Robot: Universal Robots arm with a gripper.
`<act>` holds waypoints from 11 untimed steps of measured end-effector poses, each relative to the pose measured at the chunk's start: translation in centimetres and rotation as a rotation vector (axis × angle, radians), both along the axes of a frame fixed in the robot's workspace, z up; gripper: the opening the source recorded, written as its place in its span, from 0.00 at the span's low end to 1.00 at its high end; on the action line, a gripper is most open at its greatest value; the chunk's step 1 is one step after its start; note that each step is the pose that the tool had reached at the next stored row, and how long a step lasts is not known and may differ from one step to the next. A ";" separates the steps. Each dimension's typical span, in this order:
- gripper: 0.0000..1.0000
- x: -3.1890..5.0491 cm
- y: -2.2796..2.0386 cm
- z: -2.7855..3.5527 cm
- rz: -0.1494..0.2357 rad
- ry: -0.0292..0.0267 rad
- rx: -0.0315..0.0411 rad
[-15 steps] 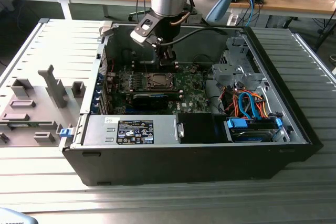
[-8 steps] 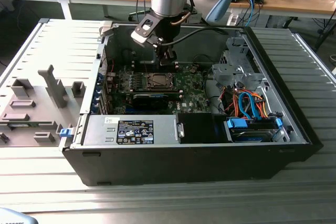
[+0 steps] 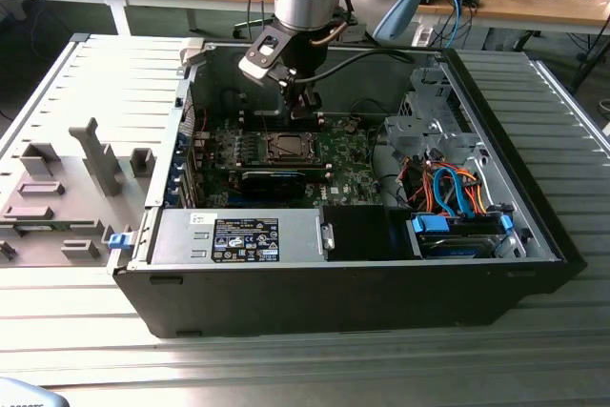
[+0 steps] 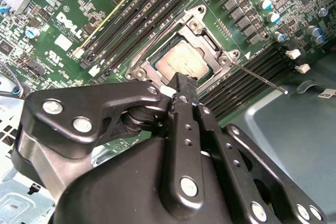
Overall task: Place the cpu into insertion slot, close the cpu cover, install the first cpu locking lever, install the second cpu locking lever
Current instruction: 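Install the first cpu locking lever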
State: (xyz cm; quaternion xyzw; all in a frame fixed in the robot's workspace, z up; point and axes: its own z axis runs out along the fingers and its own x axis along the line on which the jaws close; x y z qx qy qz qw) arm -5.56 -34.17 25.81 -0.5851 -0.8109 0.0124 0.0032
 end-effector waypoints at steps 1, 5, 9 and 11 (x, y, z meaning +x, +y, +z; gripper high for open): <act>0.11 0.00 0.00 0.00 0.003 0.0000 0.0000; 0.11 0.00 0.00 0.00 0.016 0.0000 0.0000; 0.11 0.00 0.00 0.00 0.026 0.0000 0.0000; 0.11 0.00 0.00 0.00 0.032 0.0000 0.0000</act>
